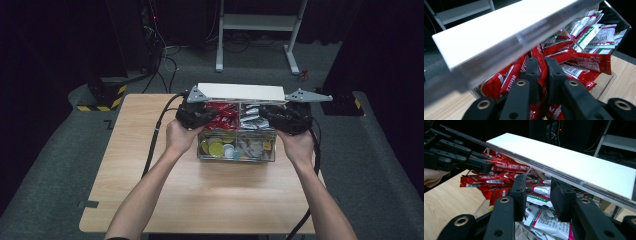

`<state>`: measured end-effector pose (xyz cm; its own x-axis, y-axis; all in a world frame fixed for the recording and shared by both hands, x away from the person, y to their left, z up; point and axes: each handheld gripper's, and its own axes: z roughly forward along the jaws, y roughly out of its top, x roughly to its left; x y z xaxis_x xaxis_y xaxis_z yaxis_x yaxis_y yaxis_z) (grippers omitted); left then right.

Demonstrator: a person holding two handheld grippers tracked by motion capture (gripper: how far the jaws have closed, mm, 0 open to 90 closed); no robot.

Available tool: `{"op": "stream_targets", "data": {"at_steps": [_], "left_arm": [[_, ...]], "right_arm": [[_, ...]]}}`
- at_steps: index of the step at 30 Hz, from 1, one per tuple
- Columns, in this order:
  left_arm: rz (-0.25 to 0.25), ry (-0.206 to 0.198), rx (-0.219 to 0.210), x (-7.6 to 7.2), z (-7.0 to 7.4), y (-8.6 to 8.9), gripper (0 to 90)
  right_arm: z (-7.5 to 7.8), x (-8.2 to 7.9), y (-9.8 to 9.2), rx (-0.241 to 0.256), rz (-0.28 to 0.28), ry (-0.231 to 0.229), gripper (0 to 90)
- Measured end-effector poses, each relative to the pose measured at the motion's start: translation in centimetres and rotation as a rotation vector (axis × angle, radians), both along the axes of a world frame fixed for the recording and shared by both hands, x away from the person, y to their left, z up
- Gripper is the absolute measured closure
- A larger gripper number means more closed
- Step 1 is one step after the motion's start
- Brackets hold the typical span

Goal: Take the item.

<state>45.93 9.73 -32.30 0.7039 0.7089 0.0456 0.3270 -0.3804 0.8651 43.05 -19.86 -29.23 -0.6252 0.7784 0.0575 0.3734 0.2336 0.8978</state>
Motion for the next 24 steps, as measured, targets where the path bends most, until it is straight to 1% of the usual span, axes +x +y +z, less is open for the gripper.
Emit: {"op": "stream_targets", "data": {"at_steps": [1, 4, 6, 7, 9, 11, 14, 22, 24], "left_arm": [[0.000, 0.000, 0.000, 0.0, 0.0, 0.0, 83.0], [-0.005, -0.016, 0.012, -0.2, 0.1, 0.0, 83.7], [-0.010, -0.024, 0.011, -0.5, 0.3, 0.2, 84.3], [-0.011, -0.025, 0.003, -0.7, 0.3, 0.3, 84.4], [-0.016, -0.029, 0.004, -0.8, 0.4, 0.5, 84.5], [-0.025, -0.034, -0.008, -1.0, 0.7, 0.8, 84.7], [-0.035, -0.039, -0.011, -1.3, 0.9, 1.1, 84.8], [-0.052, -0.035, -0.029, -2.0, 1.2, 1.6, 84.9], [-0.058, -0.036, -0.038, -2.2, 1.2, 1.8, 84.9]], "right_arm": [[0.0, 0.0, 0.0, 0.000, 0.000, 0.000, 65.8], [0.1, 0.0, 0.0, -0.004, -0.001, 0.003, 65.7], [0.0, 0.0, 0.0, -0.003, -0.001, 0.002, 65.6], [0.0, 0.0, 0.0, -0.002, 0.000, 0.001, 65.6], [0.0, 0.0, 0.0, -0.002, 0.000, 0.001, 65.6], [0.0, 0.0, 0.0, 0.000, 0.000, 0.000, 65.6], [0.1, 0.0, 0.0, -0.001, -0.002, 0.002, 65.4], [0.2, 0.0, 0.1, 0.003, -0.001, 0.001, 65.0], [0.2, 0.0, 0.1, -0.003, -0.002, -0.001, 64.9]]}}
